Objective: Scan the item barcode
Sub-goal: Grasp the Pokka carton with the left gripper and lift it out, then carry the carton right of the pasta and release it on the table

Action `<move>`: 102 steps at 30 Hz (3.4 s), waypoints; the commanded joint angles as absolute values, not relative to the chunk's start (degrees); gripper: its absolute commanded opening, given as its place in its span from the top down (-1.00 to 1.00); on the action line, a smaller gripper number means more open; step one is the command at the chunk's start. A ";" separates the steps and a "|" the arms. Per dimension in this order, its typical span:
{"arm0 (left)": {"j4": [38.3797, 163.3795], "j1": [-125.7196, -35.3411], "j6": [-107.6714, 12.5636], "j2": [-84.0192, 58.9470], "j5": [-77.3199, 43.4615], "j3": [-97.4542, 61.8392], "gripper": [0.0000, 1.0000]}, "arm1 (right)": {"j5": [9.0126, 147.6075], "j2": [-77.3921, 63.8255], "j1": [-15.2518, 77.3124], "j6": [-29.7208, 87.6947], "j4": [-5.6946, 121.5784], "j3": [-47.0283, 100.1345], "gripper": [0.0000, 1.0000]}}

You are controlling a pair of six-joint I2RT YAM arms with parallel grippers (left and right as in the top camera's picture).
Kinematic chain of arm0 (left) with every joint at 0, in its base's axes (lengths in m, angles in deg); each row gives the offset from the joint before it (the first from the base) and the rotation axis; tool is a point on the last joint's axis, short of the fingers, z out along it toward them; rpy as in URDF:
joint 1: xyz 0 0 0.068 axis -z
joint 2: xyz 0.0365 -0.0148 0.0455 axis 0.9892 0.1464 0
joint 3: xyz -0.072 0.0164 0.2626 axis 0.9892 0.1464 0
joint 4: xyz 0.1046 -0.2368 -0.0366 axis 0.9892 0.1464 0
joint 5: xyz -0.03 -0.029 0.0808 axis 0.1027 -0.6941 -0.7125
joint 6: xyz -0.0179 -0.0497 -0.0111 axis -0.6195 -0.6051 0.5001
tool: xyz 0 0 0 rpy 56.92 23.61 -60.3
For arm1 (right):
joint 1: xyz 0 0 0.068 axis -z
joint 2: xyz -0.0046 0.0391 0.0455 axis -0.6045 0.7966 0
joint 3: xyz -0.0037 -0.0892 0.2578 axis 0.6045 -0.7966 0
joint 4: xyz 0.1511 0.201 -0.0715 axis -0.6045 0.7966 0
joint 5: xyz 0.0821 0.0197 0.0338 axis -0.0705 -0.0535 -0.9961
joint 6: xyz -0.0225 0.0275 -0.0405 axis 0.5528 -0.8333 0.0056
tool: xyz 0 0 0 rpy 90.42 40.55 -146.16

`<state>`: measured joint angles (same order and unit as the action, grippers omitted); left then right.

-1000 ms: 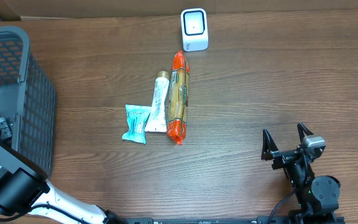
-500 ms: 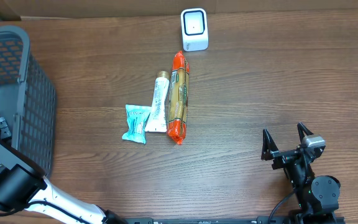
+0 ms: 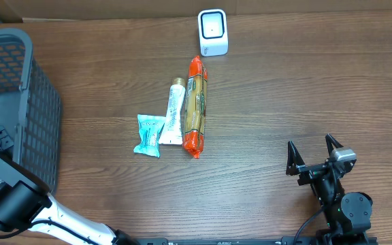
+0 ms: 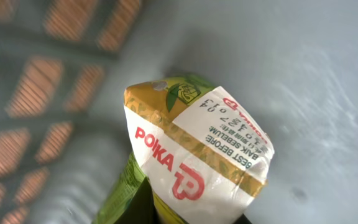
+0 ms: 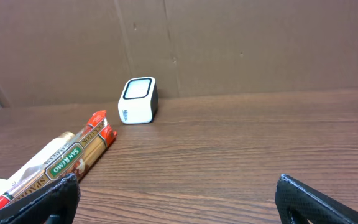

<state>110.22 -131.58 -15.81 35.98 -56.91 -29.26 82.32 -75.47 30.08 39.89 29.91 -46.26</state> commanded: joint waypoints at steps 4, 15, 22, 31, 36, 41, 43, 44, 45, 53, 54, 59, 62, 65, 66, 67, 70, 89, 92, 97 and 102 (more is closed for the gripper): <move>126.64 -131.05 -23.43 39.63 -45.50 -36.25 0.92 | 82.67 -75.99 30.30 39.70 29.65 -46.88 -1.00; 143.69 -130.94 -27.24 34.05 -41.74 -63.44 0.92 | 82.67 -75.99 30.30 39.70 29.65 -46.88 -1.00; 143.12 -130.46 -28.27 25.16 -31.31 -70.70 0.92 | 82.67 -75.99 30.30 39.70 29.63 -46.88 -1.00; 143.71 -120.76 -27.57 12.63 -26.52 -72.38 0.92 | 82.67 -75.99 30.30 39.70 29.65 -46.88 -1.00; 144.50 -107.58 -27.61 8.63 -26.26 -72.38 0.92 | 82.67 -75.99 30.30 39.70 29.63 -46.88 -1.00; 146.55 -92.65 -28.35 9.48 -20.43 -71.68 0.91 | 82.67 -75.99 30.30 39.70 29.65 -46.88 -1.00; 146.92 -87.38 -31.19 10.91 -18.85 -70.94 0.92 | 82.67 -75.99 30.30 39.70 29.65 -46.88 -1.00; 146.90 -84.91 -32.64 11.76 -18.37 -70.48 0.91 | 82.67 -75.99 30.30 39.70 29.65 -46.88 -1.00; 146.72 -82.38 -33.51 12.74 -17.65 -69.89 0.92 | 82.67 -75.99 30.30 39.70 29.65 -46.88 -1.00; 137.48 -66.55 -41.05 23.39 -14.18 -61.19 0.91 | 82.67 -75.99 30.30 39.70 29.65 -46.88 -1.00; 135.71 -65.44 -42.08 24.54 -13.45 -60.17 0.92 | 82.67 -75.99 30.30 39.70 29.65 -46.88 -1.00; 126.77 -60.15 -47.72 32.37 -12.97 -55.64 0.92 | 82.67 -75.99 30.30 39.70 29.65 -46.88 -1.00; 123.29 -58.73 -51.59 36.63 -12.21 -54.37 0.92 | 82.67 -75.99 30.30 39.70 29.65 -46.88 -1.00; 123.14 -57.96 -52.33 40.48 -10.31 -54.37 0.91 | 82.67 -75.99 30.30 39.70 29.65 -46.88 -1.00; 123.75 -57.72 -52.33 41.75 -9.96 -54.35 0.92 | 82.67 -75.99 30.30 39.70 29.65 -46.88 -1.00; 124.36 -57.44 -52.31 42.84 -9.96 -54.35 0.91 | 82.65 -75.99 30.30 39.70 29.65 -46.88 -1.00; 126.66 -56.63 -52.26 45.53 -9.96 -54.33 0.91 | 82.67 -75.99 30.30 39.70 29.65 -46.88 -1.00; 132.93 -57.74 -42.32 40.35 -14.68 -56.41 -1.00 | 82.67 -75.99 30.30 39.72 29.65 -46.88 -1.00; 133.87 -59.41 -41.95 33.46 -19.49 -56.41 -0.99 | 82.67 -75.99 30.30 39.70 29.65 -46.88 -1.00; 138.59 -64.02 -41.90 21.59 -26.09 -56.41 -0.99 | 82.67 -75.99 30.30 39.70 29.65 -46.88 -1.00; 147.23 -69.53 -39.72 10.73 -34.11 -56.39 -0.99 | 82.67 -75.99 30.30 39.70 29.63 -46.88 -1.00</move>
<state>143.53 -67.16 -42.71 16.22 -26.04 -55.84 82.30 -75.47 30.08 39.92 29.87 -46.24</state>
